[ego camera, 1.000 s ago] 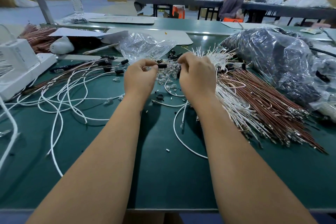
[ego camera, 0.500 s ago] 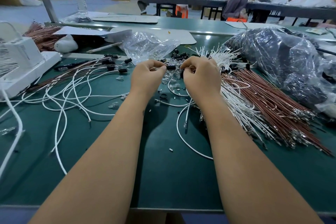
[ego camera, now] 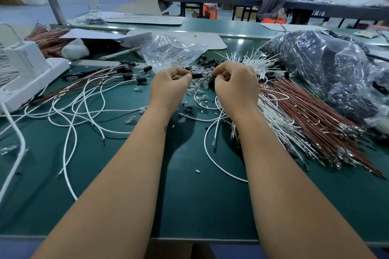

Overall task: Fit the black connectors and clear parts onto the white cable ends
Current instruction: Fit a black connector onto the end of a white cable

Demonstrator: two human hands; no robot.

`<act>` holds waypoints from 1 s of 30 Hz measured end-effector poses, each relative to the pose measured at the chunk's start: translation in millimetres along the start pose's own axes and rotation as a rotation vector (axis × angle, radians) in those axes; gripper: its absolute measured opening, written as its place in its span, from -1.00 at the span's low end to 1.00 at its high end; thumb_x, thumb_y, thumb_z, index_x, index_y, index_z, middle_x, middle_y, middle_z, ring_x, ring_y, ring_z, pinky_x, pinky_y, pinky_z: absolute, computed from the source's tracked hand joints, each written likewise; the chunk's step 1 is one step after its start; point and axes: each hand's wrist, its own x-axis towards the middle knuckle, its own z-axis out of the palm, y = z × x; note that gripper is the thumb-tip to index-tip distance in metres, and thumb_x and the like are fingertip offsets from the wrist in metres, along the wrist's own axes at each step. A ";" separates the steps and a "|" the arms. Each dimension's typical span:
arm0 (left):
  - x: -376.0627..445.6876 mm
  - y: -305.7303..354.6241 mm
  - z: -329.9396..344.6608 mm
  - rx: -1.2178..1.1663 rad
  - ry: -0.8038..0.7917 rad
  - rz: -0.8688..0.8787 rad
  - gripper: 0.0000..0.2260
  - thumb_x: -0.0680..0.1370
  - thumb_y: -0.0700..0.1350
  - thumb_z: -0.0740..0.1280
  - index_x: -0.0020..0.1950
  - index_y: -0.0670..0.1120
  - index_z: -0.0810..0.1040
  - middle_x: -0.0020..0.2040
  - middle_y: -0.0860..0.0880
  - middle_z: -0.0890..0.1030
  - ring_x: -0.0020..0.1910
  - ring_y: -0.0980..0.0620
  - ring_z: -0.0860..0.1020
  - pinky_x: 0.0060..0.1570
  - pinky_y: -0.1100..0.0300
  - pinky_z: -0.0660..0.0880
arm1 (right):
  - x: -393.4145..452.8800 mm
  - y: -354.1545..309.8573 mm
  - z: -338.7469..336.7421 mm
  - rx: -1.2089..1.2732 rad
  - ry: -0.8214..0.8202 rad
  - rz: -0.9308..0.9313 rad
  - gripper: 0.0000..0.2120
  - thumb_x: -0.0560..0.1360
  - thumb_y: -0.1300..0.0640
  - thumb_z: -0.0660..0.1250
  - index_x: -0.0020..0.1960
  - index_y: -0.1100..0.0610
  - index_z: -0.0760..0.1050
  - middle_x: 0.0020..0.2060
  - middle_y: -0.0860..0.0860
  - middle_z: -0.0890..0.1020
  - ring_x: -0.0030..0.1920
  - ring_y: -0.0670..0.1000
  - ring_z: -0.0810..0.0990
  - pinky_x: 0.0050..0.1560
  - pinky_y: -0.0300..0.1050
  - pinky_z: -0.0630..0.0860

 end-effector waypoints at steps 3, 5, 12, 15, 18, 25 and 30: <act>-1.3 1.8 2.0 -0.007 -0.033 0.012 -0.93 0.53 -0.16 0.35 -0.13 -0.06 0.61 -0.58 0.16 0.38 -0.57 0.23 0.29 -0.49 0.41 0.26 | -0.7 -0.9 4.1 -0.017 -0.039 -0.048 -0.76 0.50 0.24 0.24 -0.02 0.02 0.64 -0.07 -0.02 0.64 0.08 0.05 0.45 -0.01 -0.19 0.26; -2.5 2.6 2.6 0.005 -0.044 0.019 -0.94 0.53 -0.16 0.35 -0.10 -0.09 0.62 -0.54 0.16 0.40 -0.57 0.25 0.31 -0.49 0.41 0.28 | -1.0 -0.4 5.6 -0.020 -0.049 -0.066 -0.74 0.51 0.27 0.23 0.02 0.04 0.65 -0.03 0.01 0.64 0.11 0.06 0.44 0.02 -0.21 0.25; -4.9 6.8 4.4 0.045 -0.053 0.056 -0.94 0.53 -0.20 0.36 -0.10 -0.08 0.63 -0.32 0.03 0.56 -0.36 0.17 0.46 -0.34 0.41 0.40 | -2.7 -1.9 6.6 0.106 -0.130 -0.071 -0.64 0.49 0.37 0.21 0.20 0.12 0.56 -0.12 0.06 0.64 -0.01 0.08 0.56 0.00 -0.12 0.46; -6.4 8.8 6.5 0.063 -0.058 0.085 -0.87 0.50 -0.28 0.32 -0.08 -0.09 0.63 -0.26 -0.03 0.60 -0.32 0.11 0.49 -0.34 0.42 0.40 | -2.8 -2.5 8.3 0.086 -0.135 -0.088 -0.63 0.49 0.38 0.20 0.22 0.15 0.56 -0.09 0.11 0.65 0.01 0.11 0.55 -0.03 -0.13 0.42; -8.0 9.3 5.3 0.150 -0.047 0.202 -0.87 0.49 -0.27 0.35 -0.05 -0.09 0.65 -0.20 0.03 0.62 -0.24 0.25 0.54 -0.21 0.54 0.40 | -2.5 -5.2 8.3 0.096 -0.134 -0.087 -0.63 0.45 0.38 0.19 0.18 0.19 0.58 -0.02 0.14 0.66 0.08 0.14 0.55 0.09 -0.08 0.45; -4.7 6.8 4.3 0.284 0.025 0.317 -0.87 0.52 -0.26 0.33 -0.01 -0.12 0.65 -0.09 -0.04 0.64 -0.08 0.06 0.56 -0.03 0.44 0.43 | -4.1 -7.5 8.0 0.056 -0.182 -0.157 -0.76 0.49 0.22 0.29 0.12 0.15 0.61 -0.04 0.07 0.66 0.05 0.11 0.51 0.12 -0.04 0.44; 0.2 1.4 2.9 0.663 0.272 0.213 -0.87 0.54 -0.13 0.30 0.01 0.01 0.62 0.08 0.02 0.59 0.18 -0.06 0.37 0.10 0.11 0.13 | -0.1 0.8 6.5 -0.151 -0.096 -0.148 -0.81 0.59 0.16 0.25 0.16 0.14 0.56 -0.04 0.07 0.65 -0.07 0.07 0.51 -0.06 -0.09 0.37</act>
